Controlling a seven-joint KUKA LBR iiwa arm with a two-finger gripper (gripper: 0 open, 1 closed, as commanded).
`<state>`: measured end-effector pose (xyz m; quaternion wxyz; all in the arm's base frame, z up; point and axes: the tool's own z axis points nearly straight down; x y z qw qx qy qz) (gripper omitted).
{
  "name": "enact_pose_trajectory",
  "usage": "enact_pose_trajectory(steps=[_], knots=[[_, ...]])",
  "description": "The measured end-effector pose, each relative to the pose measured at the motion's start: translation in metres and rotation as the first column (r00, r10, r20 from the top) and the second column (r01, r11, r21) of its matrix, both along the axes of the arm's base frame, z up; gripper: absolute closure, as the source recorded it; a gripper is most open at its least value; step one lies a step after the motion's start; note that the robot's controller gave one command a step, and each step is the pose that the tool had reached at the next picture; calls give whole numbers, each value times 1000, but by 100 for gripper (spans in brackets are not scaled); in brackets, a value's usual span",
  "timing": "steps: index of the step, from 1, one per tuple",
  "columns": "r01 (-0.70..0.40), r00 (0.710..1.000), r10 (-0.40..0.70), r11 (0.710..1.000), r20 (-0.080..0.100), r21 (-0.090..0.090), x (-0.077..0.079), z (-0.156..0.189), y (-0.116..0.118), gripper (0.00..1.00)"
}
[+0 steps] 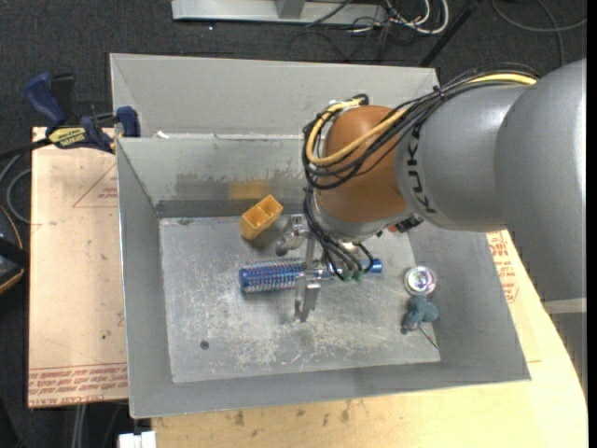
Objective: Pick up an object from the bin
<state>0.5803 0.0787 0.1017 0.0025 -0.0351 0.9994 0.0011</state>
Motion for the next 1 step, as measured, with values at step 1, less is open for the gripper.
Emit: enact_pose_trajectory(steps=[1], knots=[[82, 997, -82, 997, -2, 0, -7, 20, -3, 0]])
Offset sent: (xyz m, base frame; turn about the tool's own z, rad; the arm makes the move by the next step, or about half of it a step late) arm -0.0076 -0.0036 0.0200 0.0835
